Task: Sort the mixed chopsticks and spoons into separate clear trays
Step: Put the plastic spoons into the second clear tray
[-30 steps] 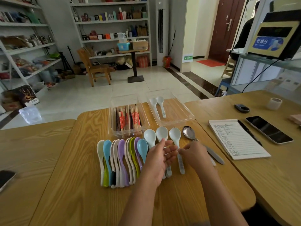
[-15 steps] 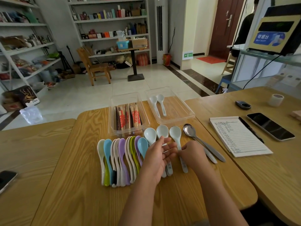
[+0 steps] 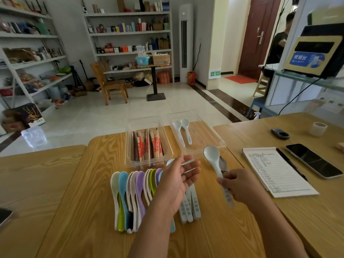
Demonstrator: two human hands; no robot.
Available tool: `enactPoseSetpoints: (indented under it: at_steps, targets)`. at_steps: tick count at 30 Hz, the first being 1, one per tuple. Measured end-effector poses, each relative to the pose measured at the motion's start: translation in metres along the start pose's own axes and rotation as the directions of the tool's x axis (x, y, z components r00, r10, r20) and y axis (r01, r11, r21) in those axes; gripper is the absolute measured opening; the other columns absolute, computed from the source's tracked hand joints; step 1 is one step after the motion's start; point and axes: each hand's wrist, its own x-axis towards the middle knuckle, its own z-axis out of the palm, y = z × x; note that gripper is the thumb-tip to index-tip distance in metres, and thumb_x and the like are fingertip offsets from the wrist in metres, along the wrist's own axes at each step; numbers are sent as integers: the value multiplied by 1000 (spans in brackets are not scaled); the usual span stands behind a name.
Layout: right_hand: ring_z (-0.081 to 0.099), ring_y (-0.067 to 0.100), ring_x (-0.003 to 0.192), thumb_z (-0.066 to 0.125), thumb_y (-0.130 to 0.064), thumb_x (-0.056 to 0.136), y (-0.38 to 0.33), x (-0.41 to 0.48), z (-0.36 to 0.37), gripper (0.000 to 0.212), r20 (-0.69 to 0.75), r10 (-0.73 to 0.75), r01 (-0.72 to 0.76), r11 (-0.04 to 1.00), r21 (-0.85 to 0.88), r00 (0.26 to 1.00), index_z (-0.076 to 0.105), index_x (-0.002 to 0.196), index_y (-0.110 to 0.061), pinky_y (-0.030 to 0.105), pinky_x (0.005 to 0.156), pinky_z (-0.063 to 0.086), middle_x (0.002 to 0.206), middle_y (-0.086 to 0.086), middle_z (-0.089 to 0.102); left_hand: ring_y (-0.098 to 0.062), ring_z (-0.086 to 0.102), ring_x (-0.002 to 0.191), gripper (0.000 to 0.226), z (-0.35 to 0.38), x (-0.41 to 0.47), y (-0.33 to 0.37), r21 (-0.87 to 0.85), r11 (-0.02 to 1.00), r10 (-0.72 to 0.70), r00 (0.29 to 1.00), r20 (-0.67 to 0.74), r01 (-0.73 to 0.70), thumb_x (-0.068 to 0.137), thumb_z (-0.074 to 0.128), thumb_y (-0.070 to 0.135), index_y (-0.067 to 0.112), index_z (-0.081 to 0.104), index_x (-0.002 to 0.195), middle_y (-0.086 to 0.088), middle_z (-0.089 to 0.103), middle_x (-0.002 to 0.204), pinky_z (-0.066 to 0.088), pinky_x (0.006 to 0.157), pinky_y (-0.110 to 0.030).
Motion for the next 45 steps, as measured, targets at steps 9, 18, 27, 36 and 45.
enactPoseSetpoints:
  at_steps: [9,18,27,36,45]
  targets:
    - [61,20,64,72,-23,88,-94,146,-9,20,-111,-92,80,991,-107,990,69,84,-4,37,66,56,74,10,67,-21,67,84,38,14,91,70,32,998,50,999,10,-50,105,40,36,6,61,116,-15,70,103,54,79,-31]
    - [52,16,60,56,-4,91,-109,261,44,12,-196,-116,27,912,-409,974,54,80,-9,24,50,40,70,4,53,-21,66,84,37,8,177,86,80,997,12,999,-50,-8,106,38,36,7,60,111,-15,70,100,53,83,-32]
    - [58,21,69,51,-4,92,-93,289,65,8,-158,-132,52,901,-431,979,57,88,-5,29,59,43,76,5,55,-23,67,87,40,-4,204,79,73,997,4,999,-48,0,106,36,38,8,62,109,-16,70,99,53,88,-35]
    - [45,11,57,51,-2,94,-87,294,65,17,-161,-73,7,925,-380,984,50,78,-8,25,60,42,70,1,48,-28,68,93,41,-1,210,69,97,992,-80,995,-65,86,106,35,38,6,60,109,-18,68,102,54,86,-36]
    - [45,17,55,50,1,91,-106,262,39,21,-231,-116,42,953,-301,966,53,71,-3,25,46,33,68,7,51,-26,66,89,44,4,178,73,103,992,-70,996,-62,76,106,34,39,5,62,112,-17,68,102,54,81,-34]
